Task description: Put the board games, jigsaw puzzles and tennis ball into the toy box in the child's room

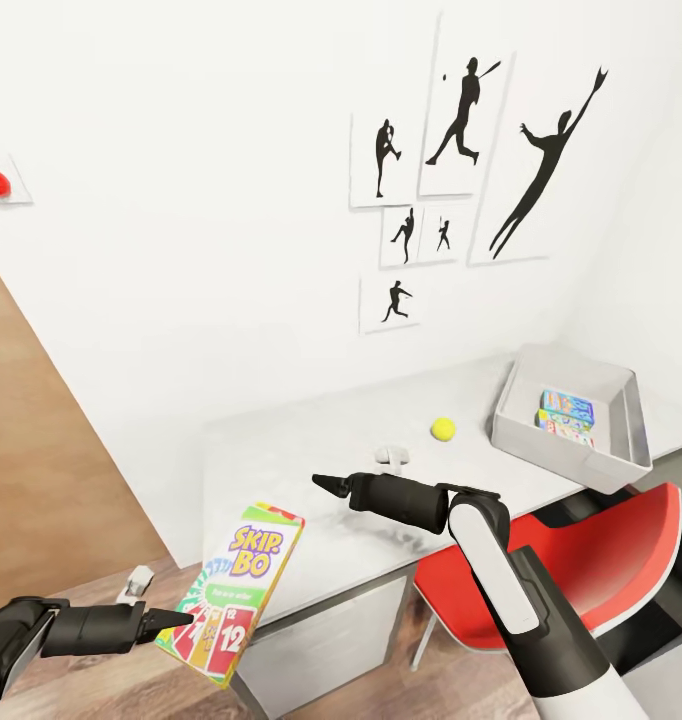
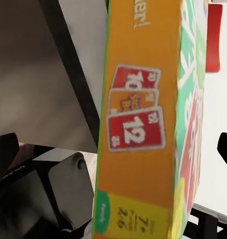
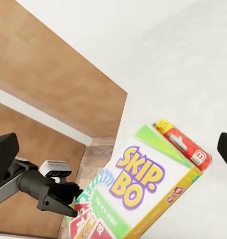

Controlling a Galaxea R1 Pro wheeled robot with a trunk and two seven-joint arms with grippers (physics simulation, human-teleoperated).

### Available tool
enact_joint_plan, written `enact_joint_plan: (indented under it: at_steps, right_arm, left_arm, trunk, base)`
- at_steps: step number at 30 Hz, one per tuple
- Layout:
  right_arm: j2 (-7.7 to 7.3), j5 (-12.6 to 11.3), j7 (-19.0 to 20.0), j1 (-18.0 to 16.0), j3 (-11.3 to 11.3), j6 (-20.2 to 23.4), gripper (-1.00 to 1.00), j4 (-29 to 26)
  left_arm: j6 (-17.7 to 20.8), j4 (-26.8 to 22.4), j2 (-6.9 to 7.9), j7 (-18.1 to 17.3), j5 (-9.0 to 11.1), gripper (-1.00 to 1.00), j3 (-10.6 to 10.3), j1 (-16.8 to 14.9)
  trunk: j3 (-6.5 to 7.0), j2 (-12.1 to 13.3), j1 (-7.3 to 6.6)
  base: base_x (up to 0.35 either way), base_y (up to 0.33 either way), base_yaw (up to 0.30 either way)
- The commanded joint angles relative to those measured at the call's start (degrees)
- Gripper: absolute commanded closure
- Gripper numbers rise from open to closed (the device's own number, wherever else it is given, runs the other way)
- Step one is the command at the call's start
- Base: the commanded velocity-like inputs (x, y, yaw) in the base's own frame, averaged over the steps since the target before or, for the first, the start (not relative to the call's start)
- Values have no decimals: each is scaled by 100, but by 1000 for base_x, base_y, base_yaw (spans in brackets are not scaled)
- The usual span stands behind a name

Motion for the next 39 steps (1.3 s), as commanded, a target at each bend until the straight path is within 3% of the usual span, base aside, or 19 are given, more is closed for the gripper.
enact_joint_plan:
  at_steps: [1, 28, 29, 39]
  right_arm:
    - [-3, 45, 42, -5, 1, 16, -100, -2]
    - [6, 45, 35, -5, 17, 16, -100, -3]
    - [6, 45, 36, -5, 17, 16, -100, -2]
    - [6, 47, 36, -5, 18, 16, -100, -2]
  left_arm:
    - [60, -1, 2, -16, 12, -100, -7, -3]
    - [60, -1, 2, -32, 12, -100, -6, -3]
    - [60, -1, 2, -32, 9, 100, -7, -3]
    - [54, -1, 10, -35, 12, 100, -3, -3]
  trunk:
    - [-6, -4, 0]
    - [-6, -4, 0]
    - [-6, -4, 0]
    - [-6, -4, 0]
  base:
    - [-1, -3, 0]
    - [-5, 0, 0]
    - [0, 0, 0]
    - [0, 0, 0]
